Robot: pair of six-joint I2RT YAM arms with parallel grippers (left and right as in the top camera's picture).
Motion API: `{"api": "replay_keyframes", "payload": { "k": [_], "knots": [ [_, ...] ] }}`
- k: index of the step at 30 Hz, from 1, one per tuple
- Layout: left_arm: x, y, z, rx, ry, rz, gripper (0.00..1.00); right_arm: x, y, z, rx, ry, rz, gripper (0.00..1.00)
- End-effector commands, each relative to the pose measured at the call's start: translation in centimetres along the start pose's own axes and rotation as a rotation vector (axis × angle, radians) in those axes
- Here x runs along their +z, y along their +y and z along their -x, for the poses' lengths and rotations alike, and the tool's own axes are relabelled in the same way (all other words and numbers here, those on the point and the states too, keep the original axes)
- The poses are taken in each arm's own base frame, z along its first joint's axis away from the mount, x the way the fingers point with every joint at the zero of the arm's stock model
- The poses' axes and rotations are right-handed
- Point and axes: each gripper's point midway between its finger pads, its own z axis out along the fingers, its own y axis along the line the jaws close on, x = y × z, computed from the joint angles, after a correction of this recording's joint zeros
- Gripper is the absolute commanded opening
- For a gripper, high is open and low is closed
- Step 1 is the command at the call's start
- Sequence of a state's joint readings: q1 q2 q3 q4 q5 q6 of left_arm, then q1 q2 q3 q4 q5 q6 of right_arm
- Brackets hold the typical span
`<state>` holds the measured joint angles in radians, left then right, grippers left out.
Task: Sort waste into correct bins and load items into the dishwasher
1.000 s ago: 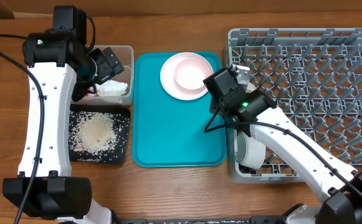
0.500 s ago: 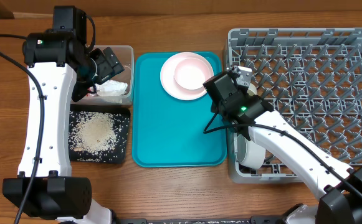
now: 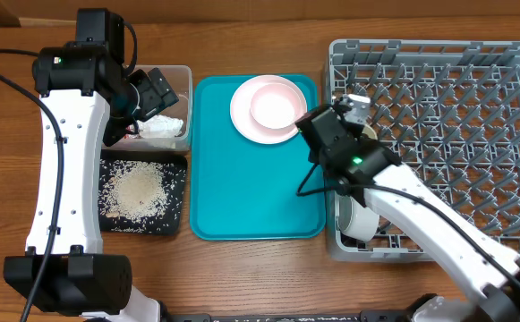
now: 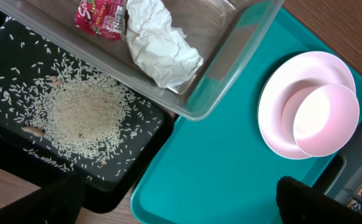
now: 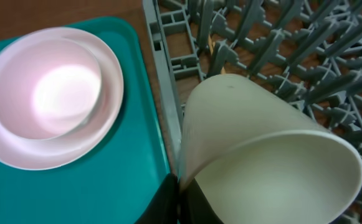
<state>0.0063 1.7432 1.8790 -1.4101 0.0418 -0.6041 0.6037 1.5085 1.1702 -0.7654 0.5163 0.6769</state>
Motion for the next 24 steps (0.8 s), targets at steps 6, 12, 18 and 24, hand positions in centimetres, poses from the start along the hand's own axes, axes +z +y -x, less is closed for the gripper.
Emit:
{"api": "replay_keyframes", "payload": {
  "k": [6,12,18,24],
  "knots": [
    [-0.6,-0.4,0.1,0.005,-0.016,-0.014,1.00,-10.3,-1.1,5.1,-0.039,-0.186,0.261,0.04],
    [-0.6,-0.4,0.1,0.005,-0.017,-0.014,1.00,-13.8,0.2,4.6,-0.205,-0.142,0.566,0.04],
    [-0.6,-0.4,0.1,0.005,-0.017,-0.014,1.00,-14.6,2.3,2.9,-0.351,0.000,0.967,0.04],
    [-0.6,-0.4,0.1,0.005,-0.017,-0.014,1.00,-11.5,1.4,3.5,-0.280,0.120,1.201,0.04]
  ]
}}
